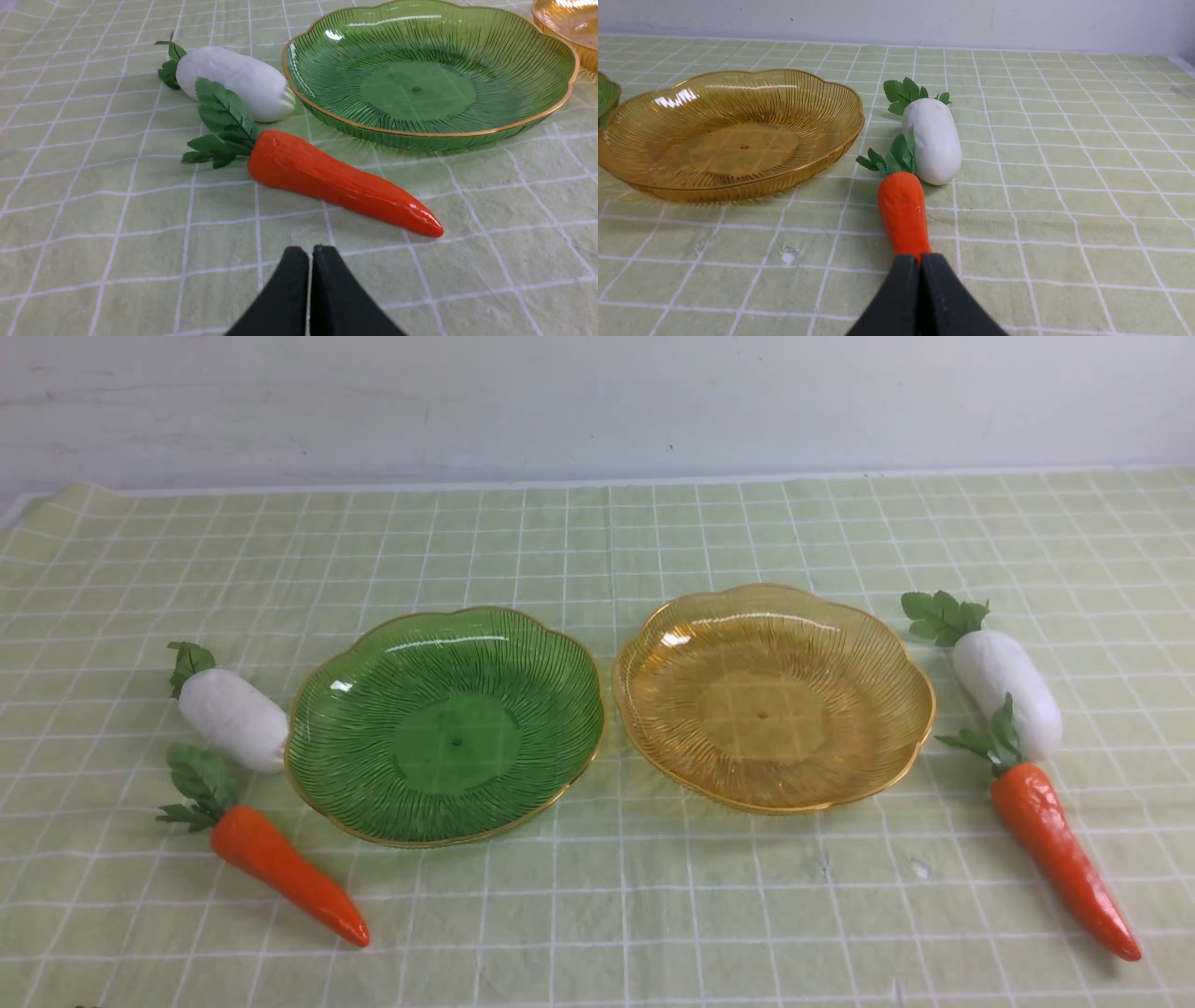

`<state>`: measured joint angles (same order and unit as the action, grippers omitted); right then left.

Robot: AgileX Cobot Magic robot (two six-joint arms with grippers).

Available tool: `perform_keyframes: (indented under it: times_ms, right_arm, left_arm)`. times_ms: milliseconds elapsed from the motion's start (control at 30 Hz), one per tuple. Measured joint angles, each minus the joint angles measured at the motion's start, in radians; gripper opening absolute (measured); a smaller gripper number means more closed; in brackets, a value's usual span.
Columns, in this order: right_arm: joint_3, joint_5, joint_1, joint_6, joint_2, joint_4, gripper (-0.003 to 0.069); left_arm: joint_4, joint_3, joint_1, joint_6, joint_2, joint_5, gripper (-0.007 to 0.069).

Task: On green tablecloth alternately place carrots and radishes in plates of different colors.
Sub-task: 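Place the white radish on the plate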

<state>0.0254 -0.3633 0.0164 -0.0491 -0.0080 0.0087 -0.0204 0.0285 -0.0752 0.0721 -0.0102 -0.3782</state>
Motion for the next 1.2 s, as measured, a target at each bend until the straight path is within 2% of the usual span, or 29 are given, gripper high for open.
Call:
perform_keyframes:
  times_ms: [767,867,967,1000,1033,1100,1167,1200]
  right_arm:
    - [0.000,-0.001,0.000,-0.007,0.000,-0.028,-0.0015]
    - [0.000,0.009,0.000,0.037,0.000,0.022,-0.0015]
    - [0.004,0.039,0.000,0.128,0.000,0.209,-0.0015]
    - [0.004,0.065,0.000,0.165,0.000,0.282,-0.0015]
    - [0.004,0.069,0.000,0.165,0.000,0.294,-0.0015]
    - [0.004,0.119,0.000,0.193,0.000,0.443,-0.0015]
    - [0.004,0.134,0.000,0.198,0.000,0.533,-0.0015]
    - [0.004,0.134,0.000,0.198,0.000,0.533,-0.0015]
  left_arm:
    - [-0.016,0.000,0.000,-0.009,0.000,0.001,-0.0008]
    - [-0.207,0.000,0.000,-0.126,0.000,0.064,-0.0008]
    - [-0.440,0.000,0.000,-0.255,0.000,0.152,-0.0008]
    - [-0.570,0.000,0.000,-0.316,0.000,0.200,-0.0008]
    - [-0.587,0.000,0.000,-0.323,0.000,0.207,-0.0008]
    - [-0.792,0.000,0.000,-0.374,0.000,0.315,-0.0008]
    - [-0.883,0.000,0.000,-0.371,0.000,0.371,-0.0008]
    - [-0.890,0.000,0.000,-0.370,0.000,0.378,-0.0008]
